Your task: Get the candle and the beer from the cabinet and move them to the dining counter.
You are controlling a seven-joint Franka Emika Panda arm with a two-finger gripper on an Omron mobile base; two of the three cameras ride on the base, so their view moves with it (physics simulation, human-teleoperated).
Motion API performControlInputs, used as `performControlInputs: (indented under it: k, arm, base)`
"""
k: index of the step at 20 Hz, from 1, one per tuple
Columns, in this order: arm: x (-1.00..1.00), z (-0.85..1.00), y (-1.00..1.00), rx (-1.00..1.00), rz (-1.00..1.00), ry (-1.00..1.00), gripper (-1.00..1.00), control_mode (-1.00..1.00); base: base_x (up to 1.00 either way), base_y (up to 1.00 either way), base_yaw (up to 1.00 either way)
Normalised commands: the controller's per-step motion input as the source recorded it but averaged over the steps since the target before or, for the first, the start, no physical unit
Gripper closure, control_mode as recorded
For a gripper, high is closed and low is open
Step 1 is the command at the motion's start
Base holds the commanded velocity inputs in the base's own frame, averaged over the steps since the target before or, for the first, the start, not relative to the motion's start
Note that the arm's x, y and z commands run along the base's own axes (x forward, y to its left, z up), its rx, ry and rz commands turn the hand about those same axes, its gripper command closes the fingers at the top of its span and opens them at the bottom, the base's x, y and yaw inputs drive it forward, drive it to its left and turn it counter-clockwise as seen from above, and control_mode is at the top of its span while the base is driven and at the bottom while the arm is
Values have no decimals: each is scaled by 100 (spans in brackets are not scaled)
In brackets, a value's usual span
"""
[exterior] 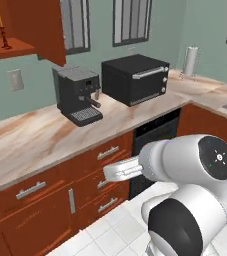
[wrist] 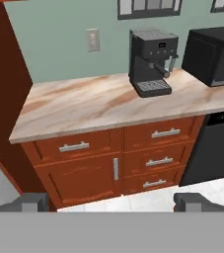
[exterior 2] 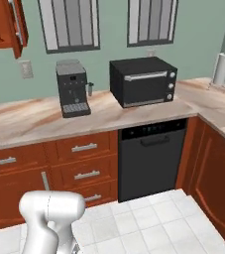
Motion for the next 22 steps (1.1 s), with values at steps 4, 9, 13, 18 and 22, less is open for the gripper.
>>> performControlInputs:
  k: [4, 9, 13, 18, 22]
  arm:
    - [0, 0, 0, 0, 0, 0, -100, 100]
    - [0, 0, 0, 0, 0, 0, -100, 100]
    - [0, 0, 0, 0, 0, 0, -100, 100]
    - [0, 0, 0, 0, 0, 0, -100, 100]
    - [0, 0, 0, 0, 0, 0, -100, 100]
  base:
    - [87, 8, 38]
    - [95, 9, 34]
    - [77, 18, 29]
    - [67, 22, 27]
    - [56, 22, 29]
